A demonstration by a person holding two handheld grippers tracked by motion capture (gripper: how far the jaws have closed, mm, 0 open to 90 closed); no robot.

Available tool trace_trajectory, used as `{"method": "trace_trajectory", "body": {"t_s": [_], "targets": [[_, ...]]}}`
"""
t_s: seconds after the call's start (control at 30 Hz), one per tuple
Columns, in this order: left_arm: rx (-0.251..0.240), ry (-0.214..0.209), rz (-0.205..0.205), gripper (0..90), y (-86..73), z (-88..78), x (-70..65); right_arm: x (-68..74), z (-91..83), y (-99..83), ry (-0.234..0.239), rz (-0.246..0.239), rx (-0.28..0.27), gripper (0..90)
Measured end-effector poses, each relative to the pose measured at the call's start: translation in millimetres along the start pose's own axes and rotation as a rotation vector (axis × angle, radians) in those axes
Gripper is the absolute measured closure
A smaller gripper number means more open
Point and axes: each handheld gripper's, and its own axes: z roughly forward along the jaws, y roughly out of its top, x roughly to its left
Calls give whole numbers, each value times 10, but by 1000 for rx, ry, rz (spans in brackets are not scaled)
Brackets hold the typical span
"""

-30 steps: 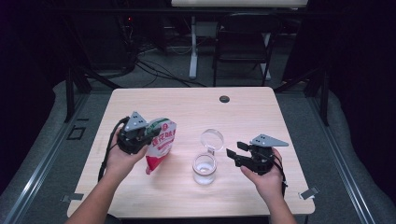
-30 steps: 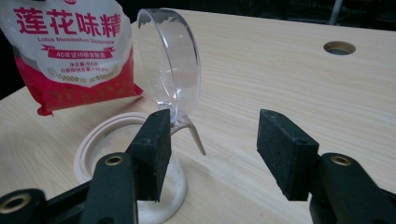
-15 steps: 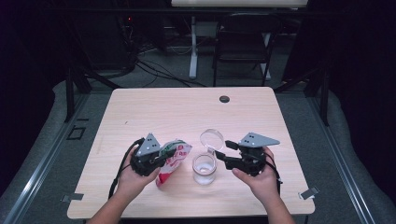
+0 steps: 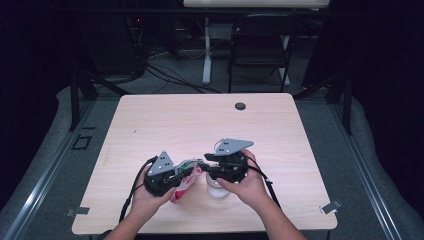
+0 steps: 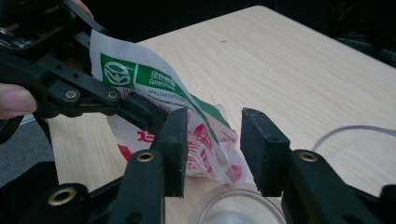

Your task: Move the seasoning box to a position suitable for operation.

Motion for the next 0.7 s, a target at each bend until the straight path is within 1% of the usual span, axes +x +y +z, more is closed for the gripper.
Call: {"method": "trace_trajectory", "body": {"t_s": [0.03,0.07,0.1,0.13,0.17,0.2,0.23,0.33,0.37,0.4,0.47,0.5,0.53,0.57,0.6,0.63,0.67,0.7], "targets": [[0,0,0,884,0,0,0,0,0,0,0,0,0,645],[-8,0,-10,878,-12,-2,2,1,66,-7,3,-4,25,724],[-8,0,-10,867,-12,-2,2,1,66,-7,3,-4,25,724],[-11,-2,-18,839,-28,-1,4,3,107,-21,14,-3,39,822],[-16,-1,-24,839,-43,3,2,3,107,-21,14,-3,39,822],[-12,-3,-31,798,-90,21,-5,7,115,-35,17,-1,43,889],[-11,9,-28,776,-116,32,-8,7,115,-38,16,0,43,900],[-22,35,-33,624,-190,72,-12,3,112,-50,21,10,37,900],[-25,50,-24,584,-217,83,-11,4,109,-51,23,8,36,900],[-19,67,-22,537,-246,99,-14,7,106,-51,23,6,37,900],[1,91,-24,484,-304,125,-11,8,105,-55,21,1,36,900],[1,91,-24,457,-304,125,-11,8,105,-55,21,1,36,900],[15,99,-36,457,-365,159,-9,8,106,-58,21,1,34,900],[25,90,-40,431,-405,180,-2,3,108,-64,21,1,29,900],[59,94,-52,412,-465,220,6,-7,112,-69,27,2,26,900],[59,94,-52,404,-465,220,6,-7,112,-69,27,2,26,900],[83,81,-71,395,-522,253,31,-17,112,-73,31,3,27,900],[77,75,-88,394,-553,265,43,-19,112,-75,32,2,26,900]]}}
